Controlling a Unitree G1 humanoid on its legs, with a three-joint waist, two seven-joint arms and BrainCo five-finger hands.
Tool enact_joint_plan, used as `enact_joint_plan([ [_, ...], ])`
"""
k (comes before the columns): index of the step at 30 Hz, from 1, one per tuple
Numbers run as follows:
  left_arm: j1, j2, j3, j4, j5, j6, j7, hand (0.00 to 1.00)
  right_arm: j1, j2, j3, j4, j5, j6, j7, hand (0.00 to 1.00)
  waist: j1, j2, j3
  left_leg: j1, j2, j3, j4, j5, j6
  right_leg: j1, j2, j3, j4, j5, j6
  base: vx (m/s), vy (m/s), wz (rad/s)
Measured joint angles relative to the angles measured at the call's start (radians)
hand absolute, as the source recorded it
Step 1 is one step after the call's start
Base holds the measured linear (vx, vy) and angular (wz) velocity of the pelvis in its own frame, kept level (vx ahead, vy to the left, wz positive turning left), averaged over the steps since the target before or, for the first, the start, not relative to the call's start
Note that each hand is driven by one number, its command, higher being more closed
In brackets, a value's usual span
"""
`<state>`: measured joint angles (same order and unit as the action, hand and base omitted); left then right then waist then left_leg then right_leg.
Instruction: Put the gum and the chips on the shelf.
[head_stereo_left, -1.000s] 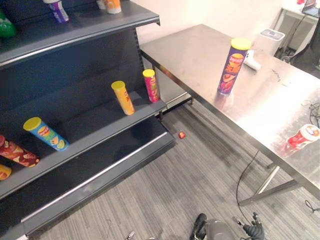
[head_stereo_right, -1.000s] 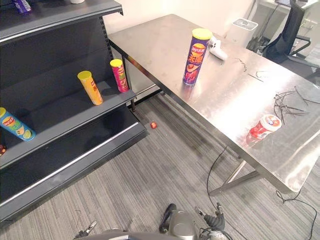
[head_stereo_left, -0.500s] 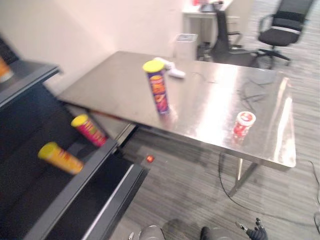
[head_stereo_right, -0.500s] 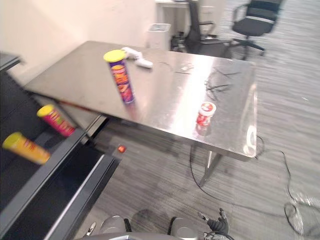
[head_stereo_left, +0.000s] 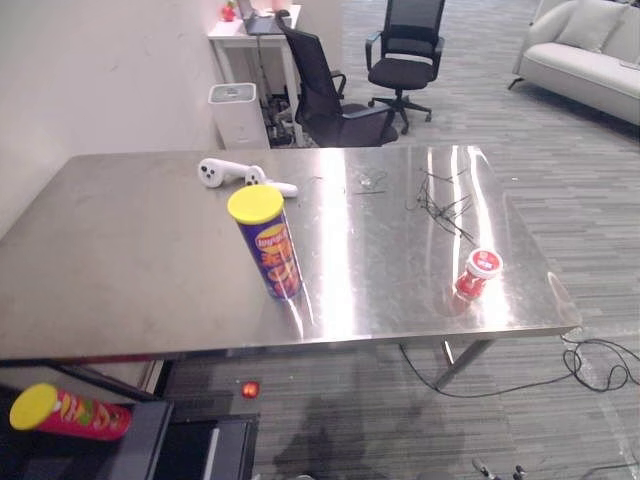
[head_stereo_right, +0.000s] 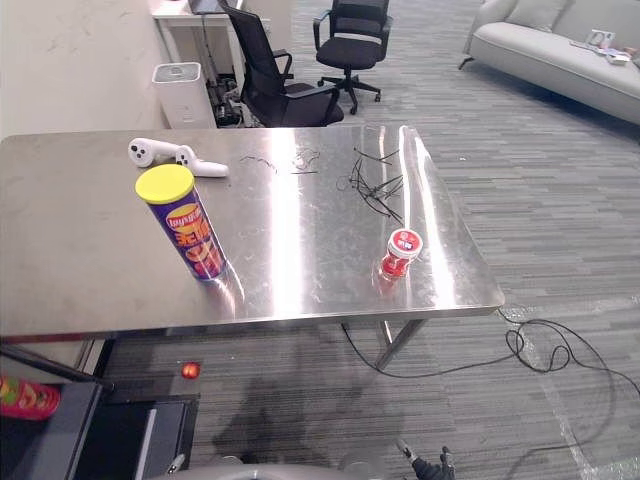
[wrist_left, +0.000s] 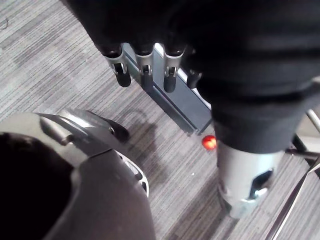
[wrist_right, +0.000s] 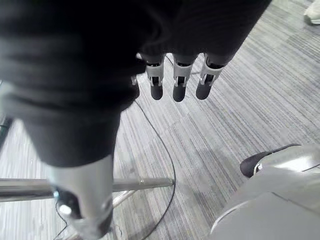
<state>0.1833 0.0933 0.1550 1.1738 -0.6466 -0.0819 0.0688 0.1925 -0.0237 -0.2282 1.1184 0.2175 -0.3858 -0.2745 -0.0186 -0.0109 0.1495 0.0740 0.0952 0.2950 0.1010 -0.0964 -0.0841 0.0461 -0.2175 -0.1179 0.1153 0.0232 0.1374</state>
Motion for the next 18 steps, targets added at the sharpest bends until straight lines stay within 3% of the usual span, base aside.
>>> enact_joint_plan([
  [6,-0.001,0.015,-0.055,0.003,0.001,0.002,-0.005,0.0,-0.01,-0.003,0.002,0.021,0.017,-0.001,-0.024,0.0,0.003,-0.001,0.0,0.029,-0.004,-0.007,-0.008,0.0,0.0,0.027,0.004,-0.077,-0.048,0.016,0.001,-0.01,0.0,-0.2],
  [9,-0.008,0.017,-0.063,0.001,0.001,0.003,-0.007,0.0,-0.014,-0.005,0.001,0.041,0.069,0.003,-0.036,0.0,0.015,-0.006,0.003,0.037,-0.013,-0.017,-0.076,0.013,0.01,0.025,0.007,-0.124,-0.082,-0.026,0.003,-0.12,-0.079,0.01],
  [12,-0.022,0.018,-0.064,0.008,0.04,0.005,-0.001,0.0,-0.008,-0.007,-0.013,0.047,0.141,0.016,-0.038,0.0,0.016,-0.002,0.018,0.087,-0.024,-0.04,-0.201,0.096,0.006,0.023,0.008,-0.156,-0.075,-0.065,0.011,-0.18,-0.096,0.19],
  [15,-0.02,0.009,-0.038,0.002,0.041,0.006,0.0,0.0,-0.005,0.002,-0.067,0.047,0.179,0.018,-0.035,0.0,0.021,0.001,0.018,0.082,-0.015,-0.059,-0.204,0.102,-0.004,0.033,0.015,-0.173,-0.076,-0.065,0.011,-0.12,-0.044,0.19],
  [18,-0.01,-0.001,0.026,-0.003,0.041,0.012,-0.003,0.0,-0.006,-0.002,-0.148,0.032,0.199,0.019,-0.035,0.0,0.025,-0.015,0.009,0.067,-0.012,-0.06,-0.204,0.104,-0.006,0.029,0.019,-0.172,-0.089,-0.065,0.012,-0.06,-0.002,0.04],
])
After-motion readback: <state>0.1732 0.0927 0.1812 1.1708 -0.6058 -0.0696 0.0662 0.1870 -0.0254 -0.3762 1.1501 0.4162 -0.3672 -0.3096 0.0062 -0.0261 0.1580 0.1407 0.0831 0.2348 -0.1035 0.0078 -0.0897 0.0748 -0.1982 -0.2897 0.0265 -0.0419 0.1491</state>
